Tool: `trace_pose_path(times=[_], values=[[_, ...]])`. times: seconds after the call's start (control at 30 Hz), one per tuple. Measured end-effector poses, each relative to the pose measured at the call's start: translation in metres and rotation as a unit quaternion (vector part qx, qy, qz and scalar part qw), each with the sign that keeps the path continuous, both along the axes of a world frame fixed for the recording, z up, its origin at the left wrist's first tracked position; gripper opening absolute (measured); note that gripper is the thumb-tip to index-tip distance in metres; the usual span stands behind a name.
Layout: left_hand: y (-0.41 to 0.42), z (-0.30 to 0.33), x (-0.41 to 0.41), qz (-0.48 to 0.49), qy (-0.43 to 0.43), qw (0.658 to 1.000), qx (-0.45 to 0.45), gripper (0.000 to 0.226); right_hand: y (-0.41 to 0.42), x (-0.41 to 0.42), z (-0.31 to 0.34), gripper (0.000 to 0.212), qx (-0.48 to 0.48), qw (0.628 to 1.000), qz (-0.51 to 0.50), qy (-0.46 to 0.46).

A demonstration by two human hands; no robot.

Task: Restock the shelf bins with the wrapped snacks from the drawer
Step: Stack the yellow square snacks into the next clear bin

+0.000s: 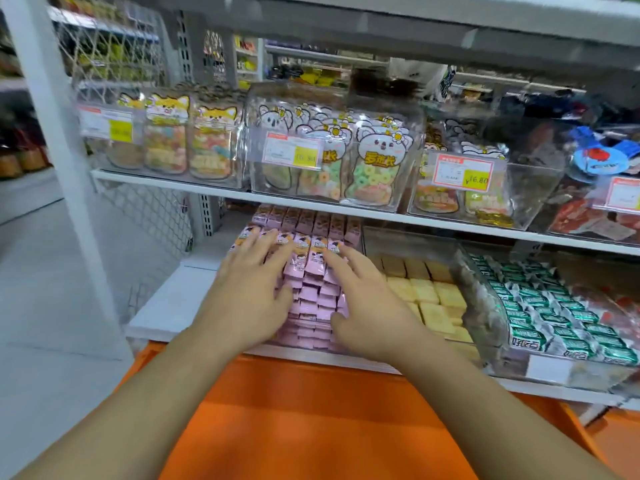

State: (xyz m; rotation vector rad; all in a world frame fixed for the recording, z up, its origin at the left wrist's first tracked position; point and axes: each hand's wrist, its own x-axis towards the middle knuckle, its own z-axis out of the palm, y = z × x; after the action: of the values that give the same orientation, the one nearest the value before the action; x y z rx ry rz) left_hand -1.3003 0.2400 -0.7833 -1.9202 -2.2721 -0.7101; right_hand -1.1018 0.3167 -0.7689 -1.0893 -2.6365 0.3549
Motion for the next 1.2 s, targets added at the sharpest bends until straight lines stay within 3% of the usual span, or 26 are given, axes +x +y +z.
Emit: trace_pose_path(times=[0.87,1.0,1.2], values=[[0.009,-0.015,-0.009,0.044,-0.008,0.999,-0.015,0.071,0.017,-0.023,-0.013,0.106,0.01,0.999,0.022,-0.033],[0.009,-0.01,-0.006,0.037,-0.038,0.999,0.0,0.062,0.02,-0.022,-0.013,0.101,0.009,1.0,0.025,-0.017],[0.008,-0.009,-0.008,0.03,-0.059,0.998,0.012,0.056,0.02,-0.02,-0.009,0.074,-0.019,0.999,0.01,0.032]])
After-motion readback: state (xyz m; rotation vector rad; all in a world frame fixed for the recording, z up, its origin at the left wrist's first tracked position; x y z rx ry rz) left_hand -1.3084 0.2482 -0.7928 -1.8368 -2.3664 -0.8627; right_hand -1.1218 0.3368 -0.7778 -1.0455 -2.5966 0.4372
